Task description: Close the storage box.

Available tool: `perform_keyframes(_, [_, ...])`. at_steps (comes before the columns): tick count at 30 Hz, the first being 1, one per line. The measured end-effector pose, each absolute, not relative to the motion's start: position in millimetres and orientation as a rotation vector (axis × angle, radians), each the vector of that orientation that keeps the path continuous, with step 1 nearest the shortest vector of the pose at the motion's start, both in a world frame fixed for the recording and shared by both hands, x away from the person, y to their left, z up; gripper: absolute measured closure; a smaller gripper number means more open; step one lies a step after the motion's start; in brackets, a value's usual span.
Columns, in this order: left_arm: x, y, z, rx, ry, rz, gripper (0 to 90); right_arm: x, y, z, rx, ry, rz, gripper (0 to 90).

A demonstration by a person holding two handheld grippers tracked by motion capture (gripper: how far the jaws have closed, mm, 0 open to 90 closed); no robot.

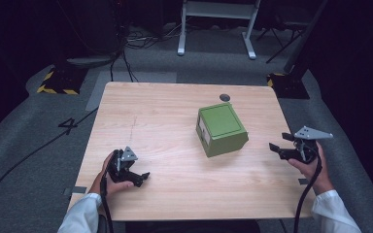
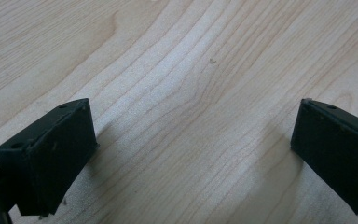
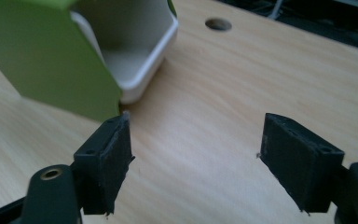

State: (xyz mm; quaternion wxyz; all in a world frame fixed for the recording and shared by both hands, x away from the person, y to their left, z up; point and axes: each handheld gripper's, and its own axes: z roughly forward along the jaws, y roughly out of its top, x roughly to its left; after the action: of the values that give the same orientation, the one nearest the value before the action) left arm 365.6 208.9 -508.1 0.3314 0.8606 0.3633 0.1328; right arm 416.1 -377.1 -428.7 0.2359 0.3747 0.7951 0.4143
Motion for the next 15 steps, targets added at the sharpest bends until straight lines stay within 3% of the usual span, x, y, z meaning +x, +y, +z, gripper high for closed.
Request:
perform_keyframes(6, [364,210,-508,2.248,0.948,0.351,0.5,452,-344,-408,0.984,2.223,1.152,28.8])
perform_keyframes(15, [362,210,-508,2.246,0.958,0.354,0.5,478,-310,-418,0.976,2.328,1.152,35.7])
